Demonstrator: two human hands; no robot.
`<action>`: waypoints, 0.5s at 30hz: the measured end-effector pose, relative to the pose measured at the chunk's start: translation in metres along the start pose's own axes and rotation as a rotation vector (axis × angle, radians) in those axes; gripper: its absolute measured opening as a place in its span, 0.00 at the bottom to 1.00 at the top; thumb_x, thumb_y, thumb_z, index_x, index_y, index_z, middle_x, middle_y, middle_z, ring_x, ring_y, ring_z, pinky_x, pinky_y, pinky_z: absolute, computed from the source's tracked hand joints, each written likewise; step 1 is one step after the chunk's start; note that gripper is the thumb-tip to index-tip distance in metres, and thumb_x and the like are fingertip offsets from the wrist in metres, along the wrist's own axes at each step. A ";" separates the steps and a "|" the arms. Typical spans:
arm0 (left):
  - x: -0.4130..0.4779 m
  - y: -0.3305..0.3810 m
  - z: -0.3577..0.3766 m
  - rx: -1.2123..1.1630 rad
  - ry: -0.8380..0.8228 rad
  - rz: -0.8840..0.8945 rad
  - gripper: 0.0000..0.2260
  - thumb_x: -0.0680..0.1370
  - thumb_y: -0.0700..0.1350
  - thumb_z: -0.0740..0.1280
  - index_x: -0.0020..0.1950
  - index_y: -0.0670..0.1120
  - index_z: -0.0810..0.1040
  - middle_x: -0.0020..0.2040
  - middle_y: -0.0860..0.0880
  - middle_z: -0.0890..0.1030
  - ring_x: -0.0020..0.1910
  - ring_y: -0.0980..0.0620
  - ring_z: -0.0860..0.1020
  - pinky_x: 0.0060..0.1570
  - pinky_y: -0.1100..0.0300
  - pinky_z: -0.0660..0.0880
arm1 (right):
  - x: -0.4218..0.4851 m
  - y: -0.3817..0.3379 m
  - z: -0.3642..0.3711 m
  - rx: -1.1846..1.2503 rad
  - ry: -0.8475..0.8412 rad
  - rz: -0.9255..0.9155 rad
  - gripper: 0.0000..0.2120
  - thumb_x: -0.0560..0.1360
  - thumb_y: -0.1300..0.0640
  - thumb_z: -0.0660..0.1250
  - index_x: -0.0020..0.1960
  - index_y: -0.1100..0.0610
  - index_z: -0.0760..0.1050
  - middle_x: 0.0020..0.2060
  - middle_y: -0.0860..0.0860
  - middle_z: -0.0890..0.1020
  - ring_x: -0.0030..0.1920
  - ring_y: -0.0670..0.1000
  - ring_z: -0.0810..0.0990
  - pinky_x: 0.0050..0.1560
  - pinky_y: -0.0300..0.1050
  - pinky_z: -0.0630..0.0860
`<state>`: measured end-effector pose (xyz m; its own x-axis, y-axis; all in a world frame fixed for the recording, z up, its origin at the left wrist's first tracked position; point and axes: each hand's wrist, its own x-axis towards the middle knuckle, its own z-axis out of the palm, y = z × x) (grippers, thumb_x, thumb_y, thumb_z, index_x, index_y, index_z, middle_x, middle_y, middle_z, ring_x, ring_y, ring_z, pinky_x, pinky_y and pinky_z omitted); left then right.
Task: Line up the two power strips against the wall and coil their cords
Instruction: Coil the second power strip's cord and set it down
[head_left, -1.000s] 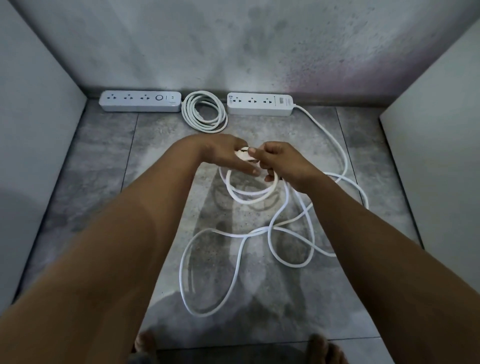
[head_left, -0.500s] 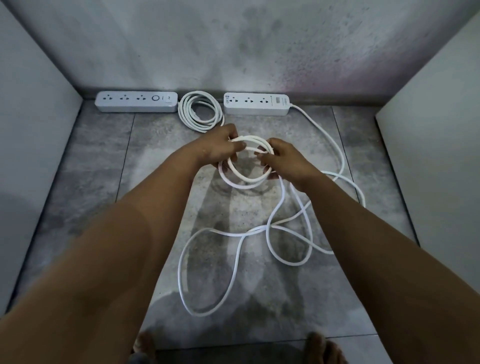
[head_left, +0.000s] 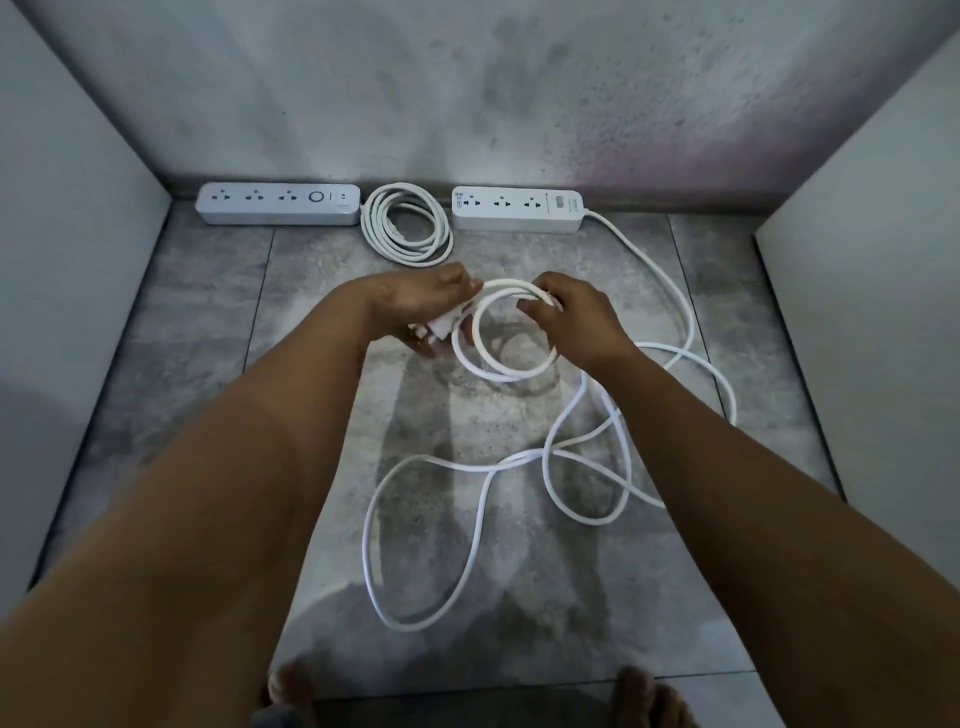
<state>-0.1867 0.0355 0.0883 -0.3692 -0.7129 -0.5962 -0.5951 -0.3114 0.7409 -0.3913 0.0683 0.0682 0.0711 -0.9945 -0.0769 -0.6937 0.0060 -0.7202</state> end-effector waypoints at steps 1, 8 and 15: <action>0.000 0.001 -0.001 0.037 -0.032 -0.038 0.16 0.84 0.56 0.55 0.60 0.45 0.71 0.49 0.37 0.79 0.43 0.44 0.76 0.47 0.49 0.78 | 0.000 -0.001 -0.001 -0.026 -0.018 -0.015 0.07 0.78 0.54 0.67 0.47 0.59 0.77 0.34 0.50 0.76 0.36 0.53 0.76 0.43 0.51 0.75; 0.004 0.013 0.009 -0.024 -0.198 -0.038 0.29 0.78 0.66 0.57 0.48 0.42 0.81 0.42 0.43 0.85 0.42 0.46 0.83 0.46 0.55 0.77 | 0.002 -0.020 0.001 -0.125 -0.141 -0.155 0.04 0.78 0.55 0.67 0.46 0.54 0.76 0.38 0.47 0.78 0.38 0.47 0.74 0.39 0.41 0.66; 0.011 0.003 0.012 -0.586 -0.158 -0.052 0.18 0.80 0.55 0.64 0.36 0.44 0.72 0.25 0.49 0.72 0.26 0.51 0.74 0.33 0.58 0.77 | 0.001 -0.015 -0.003 0.136 -0.107 0.140 0.11 0.73 0.56 0.71 0.48 0.58 0.70 0.37 0.51 0.78 0.33 0.50 0.79 0.34 0.41 0.75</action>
<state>-0.2015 0.0340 0.0803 -0.4783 -0.5993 -0.6419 -0.1402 -0.6694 0.7295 -0.3833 0.0665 0.0811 0.0614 -0.9662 -0.2503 -0.5996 0.1648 -0.7831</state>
